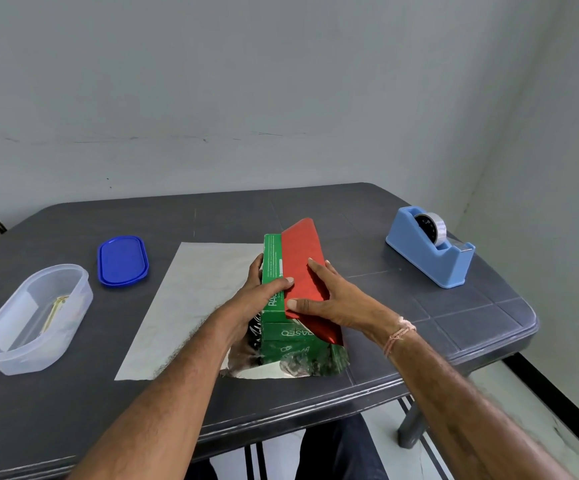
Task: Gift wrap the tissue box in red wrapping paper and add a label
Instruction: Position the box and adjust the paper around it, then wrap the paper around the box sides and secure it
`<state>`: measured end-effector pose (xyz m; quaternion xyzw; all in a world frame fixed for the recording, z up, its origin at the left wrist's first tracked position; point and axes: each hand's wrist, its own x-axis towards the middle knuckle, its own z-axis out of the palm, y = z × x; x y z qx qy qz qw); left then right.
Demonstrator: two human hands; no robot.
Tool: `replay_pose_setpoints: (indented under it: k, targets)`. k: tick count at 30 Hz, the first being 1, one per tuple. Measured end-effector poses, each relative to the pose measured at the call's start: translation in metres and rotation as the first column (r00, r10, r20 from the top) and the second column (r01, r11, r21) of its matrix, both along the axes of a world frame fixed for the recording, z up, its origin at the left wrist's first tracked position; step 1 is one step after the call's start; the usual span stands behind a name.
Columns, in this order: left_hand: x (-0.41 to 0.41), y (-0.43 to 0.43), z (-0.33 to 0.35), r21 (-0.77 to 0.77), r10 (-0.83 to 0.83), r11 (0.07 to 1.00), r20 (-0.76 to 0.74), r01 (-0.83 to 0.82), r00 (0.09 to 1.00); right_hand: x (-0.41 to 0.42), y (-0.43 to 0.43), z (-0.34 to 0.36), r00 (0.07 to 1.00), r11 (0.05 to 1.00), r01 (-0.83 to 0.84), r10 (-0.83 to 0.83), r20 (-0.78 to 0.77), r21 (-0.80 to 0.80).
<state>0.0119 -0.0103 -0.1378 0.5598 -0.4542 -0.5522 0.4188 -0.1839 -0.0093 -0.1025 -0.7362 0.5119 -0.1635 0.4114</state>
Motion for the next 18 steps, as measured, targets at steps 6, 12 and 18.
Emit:
replay_pose_setpoints:
  k: [6, 12, 18]
  targets:
    - [-0.0004, -0.0004, 0.0011, 0.018, 0.009, 1.0, 0.008, -0.009, 1.0, 0.0, -0.0006, -0.0005, 1.0, 1.0, 0.002, -0.003, 0.022, 0.019]
    - [-0.0003, -0.0002, 0.0007, 0.018, 0.019, 1.0, 0.003, -0.019, 1.0, 0.0001, -0.0012, -0.0015, 0.999, 1.0, 0.013, -0.014, 0.042, 0.027]
    - [-0.0004, 0.0002, 0.0012, 0.016, 0.017, 1.0, -0.015, -0.017, 1.0, 0.0011, -0.0027, -0.003, 0.999, 0.999, 0.016, -0.017, 0.049, 0.027]
